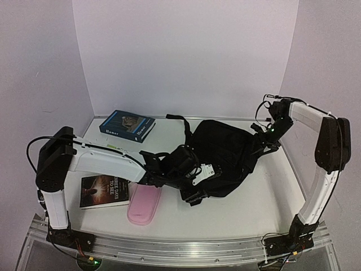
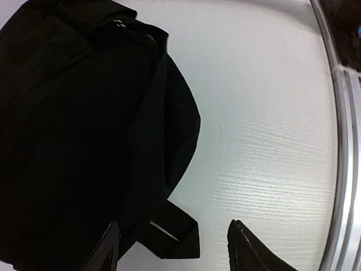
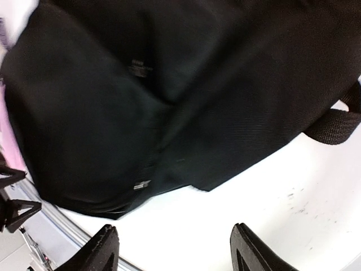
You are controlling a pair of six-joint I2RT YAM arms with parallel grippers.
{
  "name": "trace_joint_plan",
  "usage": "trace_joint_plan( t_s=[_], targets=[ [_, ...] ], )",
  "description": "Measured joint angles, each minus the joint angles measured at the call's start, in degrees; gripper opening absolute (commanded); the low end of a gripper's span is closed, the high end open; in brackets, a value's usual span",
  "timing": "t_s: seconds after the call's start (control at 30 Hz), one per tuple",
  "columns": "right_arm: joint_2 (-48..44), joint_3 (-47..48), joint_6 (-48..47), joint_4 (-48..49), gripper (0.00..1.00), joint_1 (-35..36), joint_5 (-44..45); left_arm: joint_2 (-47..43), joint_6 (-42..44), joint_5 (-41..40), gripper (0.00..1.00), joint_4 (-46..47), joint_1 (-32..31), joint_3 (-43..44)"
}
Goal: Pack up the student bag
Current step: Unzip the student bag at the center of the board.
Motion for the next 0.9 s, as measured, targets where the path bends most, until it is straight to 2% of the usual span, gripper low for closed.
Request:
trace_joint_plan(
  t_s=[0.3,0.43,0.63,0.7,0.9],
  targets=[
    [-4.0,1.2,1.4,0.0,0.71,8.0,-2.8,-10.5,-12.6,0.2,0.63,6.9,8.4,-7.4],
    [-4.0,1.2,2.4,0.6,0.71,13.0,-2.2,-13.7,-18.1,-0.4,0.67,9.3,12.7,-11.4],
    [-2.6,1.2,3.9,2.4,0.7,16.5,-1.8,-16.1,-27.2,-3.1,0.73,8.5,17.1,-11.9],
    [-2.1,1.2,4.3,3.0,0.71,16.5,-1.7,-17.1,-31.4,-2.9,0.76,8.2,21.1,-12.3],
    [-1.9,1.2,5.4,4.3,0.72,16.4,-1.2,-18.9,-40.3,-3.1,0.79,5.1,38.4,-12.7]
  ],
)
